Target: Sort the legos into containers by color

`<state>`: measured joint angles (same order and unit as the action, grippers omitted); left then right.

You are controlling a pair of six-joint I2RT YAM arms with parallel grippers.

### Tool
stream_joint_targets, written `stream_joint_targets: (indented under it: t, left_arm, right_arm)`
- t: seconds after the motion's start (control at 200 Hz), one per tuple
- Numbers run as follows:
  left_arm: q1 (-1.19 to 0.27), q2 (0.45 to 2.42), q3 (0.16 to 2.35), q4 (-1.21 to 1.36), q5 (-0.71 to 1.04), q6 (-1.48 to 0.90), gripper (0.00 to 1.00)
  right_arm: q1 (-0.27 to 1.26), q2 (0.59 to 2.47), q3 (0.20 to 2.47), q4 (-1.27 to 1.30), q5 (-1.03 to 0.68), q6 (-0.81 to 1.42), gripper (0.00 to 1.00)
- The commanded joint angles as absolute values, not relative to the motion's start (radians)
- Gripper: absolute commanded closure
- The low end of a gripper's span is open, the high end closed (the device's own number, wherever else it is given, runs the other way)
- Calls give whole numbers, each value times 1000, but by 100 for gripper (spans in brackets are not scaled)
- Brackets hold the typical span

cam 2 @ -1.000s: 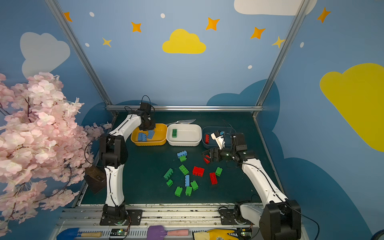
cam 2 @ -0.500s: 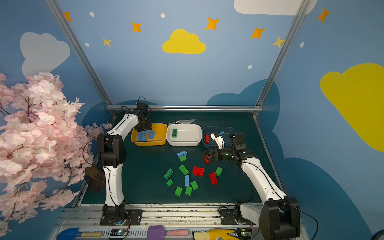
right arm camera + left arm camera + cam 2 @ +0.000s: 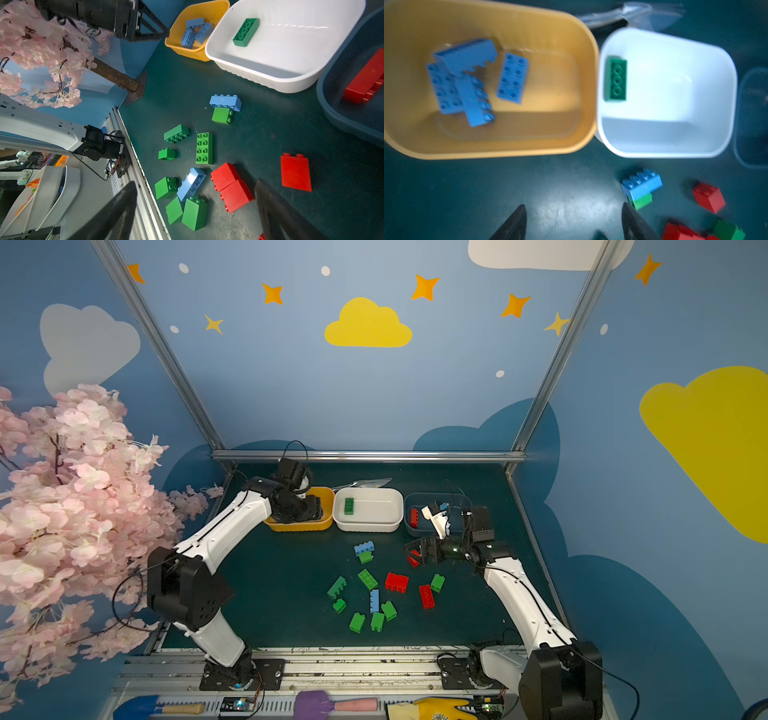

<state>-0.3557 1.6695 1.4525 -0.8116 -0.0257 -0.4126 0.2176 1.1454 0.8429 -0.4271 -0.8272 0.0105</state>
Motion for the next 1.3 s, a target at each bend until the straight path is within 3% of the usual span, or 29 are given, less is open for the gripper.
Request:
stream_joint_targets:
  t: [0.0,0.24,0.731,0.926,1.126,1.296]
  left_arm:
    - [-432,1609,1344,-793,23,-435,29]
    - [-633,1516,1149,-714,-4,-487,30]
    - [-754,1659,1035,-664,-66,-432,33]
    - [-772,1699,1020,-681,-108,-418,48]
    - [-777,1673,990,-685,-115,-411,73]
    - [-773,1634,1052,-741,-151,-417,78]
  right_arm:
    - [216,1118,830,-458,-824,-18,12]
    - [214,1080,794,-441,-832,3,12]
    - [213,996,714,-440,-812,32,12]
    - [210,970,701,-457,-799,27,12]
    - [202,951,694,-463,-790,25,12]
    - [193,927,692,-461,-755,27,12]
